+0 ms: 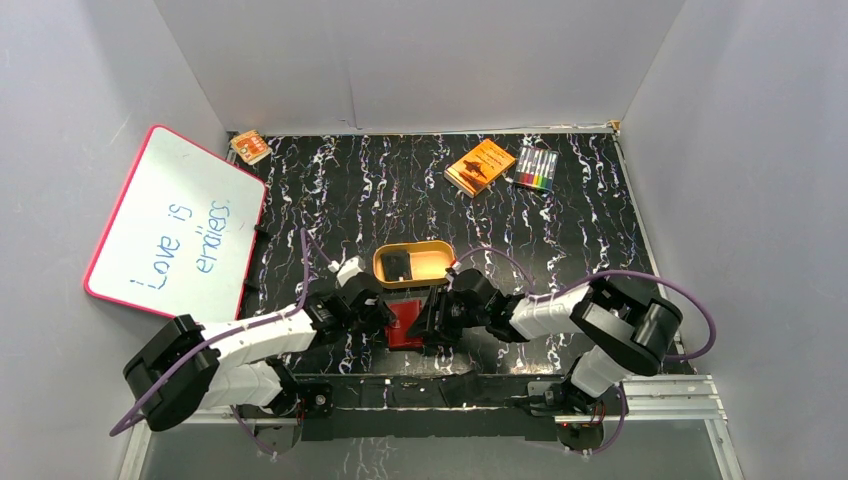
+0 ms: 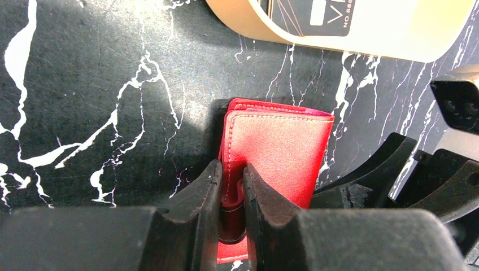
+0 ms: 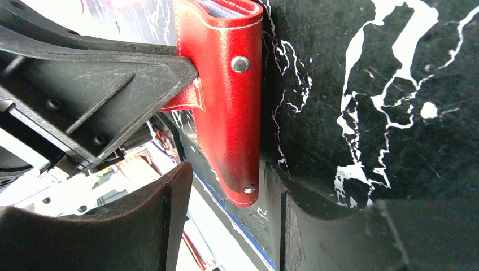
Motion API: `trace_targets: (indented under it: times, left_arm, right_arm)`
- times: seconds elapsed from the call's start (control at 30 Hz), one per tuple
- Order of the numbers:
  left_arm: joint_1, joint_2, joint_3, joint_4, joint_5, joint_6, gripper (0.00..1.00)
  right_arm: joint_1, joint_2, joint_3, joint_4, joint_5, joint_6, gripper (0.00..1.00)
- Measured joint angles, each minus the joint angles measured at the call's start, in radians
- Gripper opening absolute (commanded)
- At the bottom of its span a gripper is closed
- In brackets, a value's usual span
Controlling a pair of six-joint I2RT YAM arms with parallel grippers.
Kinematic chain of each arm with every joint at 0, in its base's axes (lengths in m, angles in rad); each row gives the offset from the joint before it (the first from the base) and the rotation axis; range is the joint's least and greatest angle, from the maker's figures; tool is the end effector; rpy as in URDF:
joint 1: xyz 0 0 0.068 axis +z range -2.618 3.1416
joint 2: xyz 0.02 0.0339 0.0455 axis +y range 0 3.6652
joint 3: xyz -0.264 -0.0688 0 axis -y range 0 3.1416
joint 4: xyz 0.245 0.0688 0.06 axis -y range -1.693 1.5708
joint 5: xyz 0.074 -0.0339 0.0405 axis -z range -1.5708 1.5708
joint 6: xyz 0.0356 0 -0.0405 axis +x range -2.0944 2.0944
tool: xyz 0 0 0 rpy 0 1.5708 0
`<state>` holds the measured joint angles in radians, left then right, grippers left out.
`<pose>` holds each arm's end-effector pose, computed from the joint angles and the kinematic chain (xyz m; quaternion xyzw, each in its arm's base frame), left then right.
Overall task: Put the credit cards into the card holder
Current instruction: Pick up the card holder from the center of the board, then close the card holder at the center of the board.
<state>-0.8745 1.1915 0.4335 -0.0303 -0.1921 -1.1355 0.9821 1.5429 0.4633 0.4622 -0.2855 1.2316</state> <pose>0.1452 -0.1631 0.1566 -0.1560 0.9076 -0.2729 0.2783 0.1412 0.2295 0.1270 0.0447 0.8808 0.4627 0.0902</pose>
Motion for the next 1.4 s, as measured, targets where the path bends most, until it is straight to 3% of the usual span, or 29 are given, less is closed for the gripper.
trace_targets:
  times: [0.13, 0.23, 0.37, 0.5, 0.57, 0.67, 0.8, 0.93, 1.13, 1.27, 1.33, 1.4]
  left_arm:
    - [0.002, -0.011, -0.016, 0.013, 0.002, -0.025, 0.00]
    - [0.003, -0.014, -0.021, 0.018, 0.002, -0.035, 0.00]
    - [0.008, -0.016, -0.025, 0.019, 0.001, -0.037, 0.00]
    - [0.012, -0.023, -0.031, 0.017, -0.002, -0.044, 0.00]
    - [0.014, -0.040, -0.032, 0.003, -0.011, -0.046, 0.01]
    - [0.014, -0.092, -0.029, -0.054, -0.018, -0.051, 0.36]
    - [0.011, -0.266, 0.034, -0.270, -0.069, -0.033, 0.64]
    - [0.014, -0.416, 0.217, -0.470, -0.179, 0.008, 0.73]
    - [0.015, -0.447, 0.565, -0.543, -0.317, 0.138, 0.89]
    - [0.015, -0.430, 0.684, -0.457, -0.346, 0.230, 0.91]
    - [0.015, -0.396, 0.749, -0.406, -0.348, 0.278, 0.91]
    - [0.015, -0.355, 0.803, -0.365, -0.341, 0.306, 0.91]
  right_arm:
    - [0.009, 0.021, -0.016, 0.066, 0.010, 0.030, 0.52]
    - [0.020, 0.055, -0.016, 0.113, 0.016, 0.043, 0.38]
    - [0.028, 0.101, -0.006, 0.148, 0.003, 0.048, 0.27]
    - [0.031, 0.118, 0.012, 0.148, -0.005, 0.043, 0.03]
    - [0.034, 0.113, 0.021, 0.142, -0.005, 0.028, 0.00]
    - [0.052, 0.057, 0.070, 0.014, 0.023, -0.043, 0.00]
    - [0.076, -0.131, 0.163, -0.274, 0.090, -0.205, 0.00]
    - [0.072, -0.332, 0.346, -0.586, 0.202, -0.411, 0.00]
    - [0.072, -0.354, 0.811, -0.994, 0.503, -0.768, 0.00]
    - [0.082, -0.343, 0.922, -1.036, 0.793, -1.020, 0.00]
    - [0.089, -0.348, 0.886, -0.940, 0.964, -1.253, 0.00]
    - [0.095, -0.368, 0.784, -0.734, 1.079, -1.512, 0.00]
